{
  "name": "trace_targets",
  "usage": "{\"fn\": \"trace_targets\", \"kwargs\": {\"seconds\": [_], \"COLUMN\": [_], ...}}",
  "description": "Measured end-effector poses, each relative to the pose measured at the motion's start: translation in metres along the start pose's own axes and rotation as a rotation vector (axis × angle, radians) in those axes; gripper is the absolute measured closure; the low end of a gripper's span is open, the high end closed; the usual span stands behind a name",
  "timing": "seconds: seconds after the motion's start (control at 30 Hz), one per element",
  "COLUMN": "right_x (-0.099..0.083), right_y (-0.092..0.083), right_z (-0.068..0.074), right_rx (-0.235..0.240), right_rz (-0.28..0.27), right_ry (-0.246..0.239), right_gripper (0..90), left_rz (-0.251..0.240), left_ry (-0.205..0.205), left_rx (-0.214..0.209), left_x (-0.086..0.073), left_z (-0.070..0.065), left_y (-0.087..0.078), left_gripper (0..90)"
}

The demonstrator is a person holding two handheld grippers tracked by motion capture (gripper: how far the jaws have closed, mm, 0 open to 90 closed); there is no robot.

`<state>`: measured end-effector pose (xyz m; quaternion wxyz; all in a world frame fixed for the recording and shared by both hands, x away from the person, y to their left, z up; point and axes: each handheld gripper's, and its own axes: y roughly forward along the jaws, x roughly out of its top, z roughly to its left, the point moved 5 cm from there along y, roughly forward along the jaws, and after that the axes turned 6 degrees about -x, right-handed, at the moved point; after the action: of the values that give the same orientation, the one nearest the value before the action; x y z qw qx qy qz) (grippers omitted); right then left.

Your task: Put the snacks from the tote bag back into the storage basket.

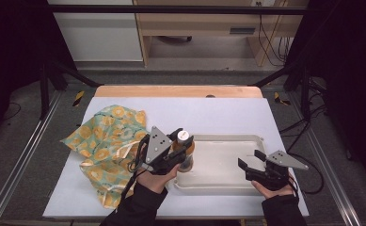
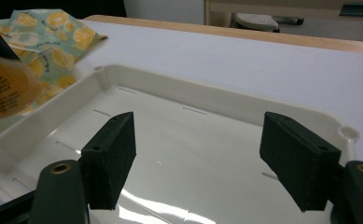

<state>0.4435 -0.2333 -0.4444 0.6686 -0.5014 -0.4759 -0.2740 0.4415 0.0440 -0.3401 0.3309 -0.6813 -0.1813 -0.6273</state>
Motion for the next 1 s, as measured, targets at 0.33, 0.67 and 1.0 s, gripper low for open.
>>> {"fn": "trace_targets", "kwargs": {"seconds": [0.33, 0.67, 1.0], "right_x": [0.000, -0.001, -0.001], "right_y": [0.000, 0.001, 0.001], "right_z": [0.001, 0.001, 0.001], "right_rx": [0.002, 0.001, 0.003], "right_rz": [0.001, 0.004, 0.005], "right_ry": [-0.003, -0.004, -0.006], "right_gripper": [27.1, 27.1, 27.1], "left_rz": [0.014, 0.034, 0.047], "left_ry": [-0.006, -0.022, -0.031], "left_rx": [-0.013, -0.019, -0.013], "left_x": [-0.017, -0.036, -0.048], "left_z": [-0.007, -0.011, -0.013], "left_y": [0.009, 0.016, 0.018], "left_gripper": [58.5, 58.5, 58.5]}}
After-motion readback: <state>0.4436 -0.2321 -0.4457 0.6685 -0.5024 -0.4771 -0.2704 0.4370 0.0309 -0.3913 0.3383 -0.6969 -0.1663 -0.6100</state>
